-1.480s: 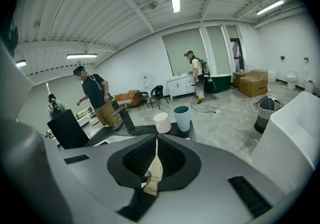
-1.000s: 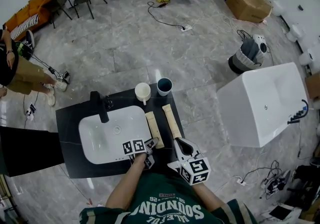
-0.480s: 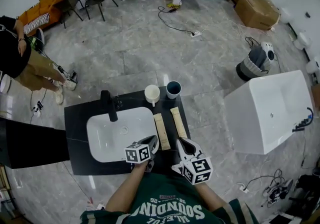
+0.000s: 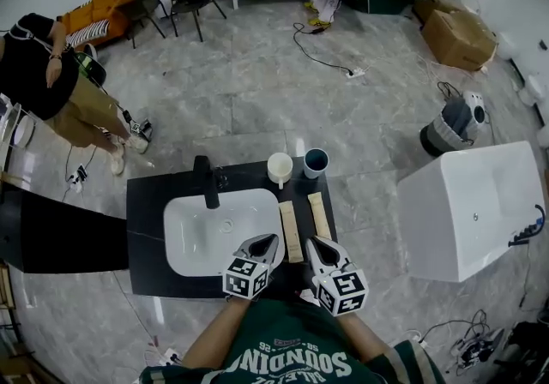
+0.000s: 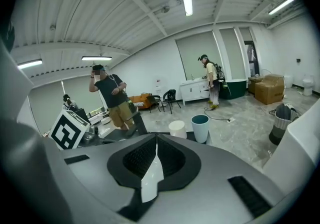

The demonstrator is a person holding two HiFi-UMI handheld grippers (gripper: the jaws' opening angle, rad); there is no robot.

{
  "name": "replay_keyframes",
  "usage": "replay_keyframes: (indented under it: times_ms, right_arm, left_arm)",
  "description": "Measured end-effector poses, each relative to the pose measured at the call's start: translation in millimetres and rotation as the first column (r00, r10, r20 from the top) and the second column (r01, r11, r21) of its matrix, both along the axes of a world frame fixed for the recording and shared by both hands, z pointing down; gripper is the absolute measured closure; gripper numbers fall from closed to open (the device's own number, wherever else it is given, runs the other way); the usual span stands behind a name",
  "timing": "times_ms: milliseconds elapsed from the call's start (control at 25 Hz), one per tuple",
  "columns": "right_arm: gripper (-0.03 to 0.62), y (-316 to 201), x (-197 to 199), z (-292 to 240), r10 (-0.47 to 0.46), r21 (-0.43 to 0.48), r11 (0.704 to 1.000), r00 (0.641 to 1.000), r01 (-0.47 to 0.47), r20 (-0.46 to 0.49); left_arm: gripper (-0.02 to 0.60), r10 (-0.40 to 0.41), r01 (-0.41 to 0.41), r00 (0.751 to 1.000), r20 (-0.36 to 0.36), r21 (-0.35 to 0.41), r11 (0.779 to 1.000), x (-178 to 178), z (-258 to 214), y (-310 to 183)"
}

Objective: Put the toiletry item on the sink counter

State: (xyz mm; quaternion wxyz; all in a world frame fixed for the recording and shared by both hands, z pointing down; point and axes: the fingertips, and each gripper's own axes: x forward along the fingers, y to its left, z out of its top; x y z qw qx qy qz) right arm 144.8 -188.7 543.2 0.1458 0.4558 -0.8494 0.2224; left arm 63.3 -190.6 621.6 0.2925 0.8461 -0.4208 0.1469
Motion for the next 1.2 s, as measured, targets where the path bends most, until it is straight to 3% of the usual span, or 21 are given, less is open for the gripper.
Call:
replay_keyframes:
  times_ms: [240,440,1200]
  right_arm:
    - [0.551,-1,-7,-7,-0.026,0.017,1.000,1.000,0.026,0.007]
    - [0.551,-2,-11,-10,-0.043,0.028,0.999,0.999,0.043,0.011]
    - [0.553,8,-11,-11,-0.074,0.014,0.997,0.997,0.074,0.009]
  left_arm:
    - [0.571,-0.013,0.007,0.999,0.048,0.124,0.992,-7,-29,1]
    - [0.571,-0.005,-0.002,0.999,0.039,0.168,0.986,-6,-42,4]
    - [0.571,0.021,-0.029,0.999,0.046,0.173,0.985,9,-49,11]
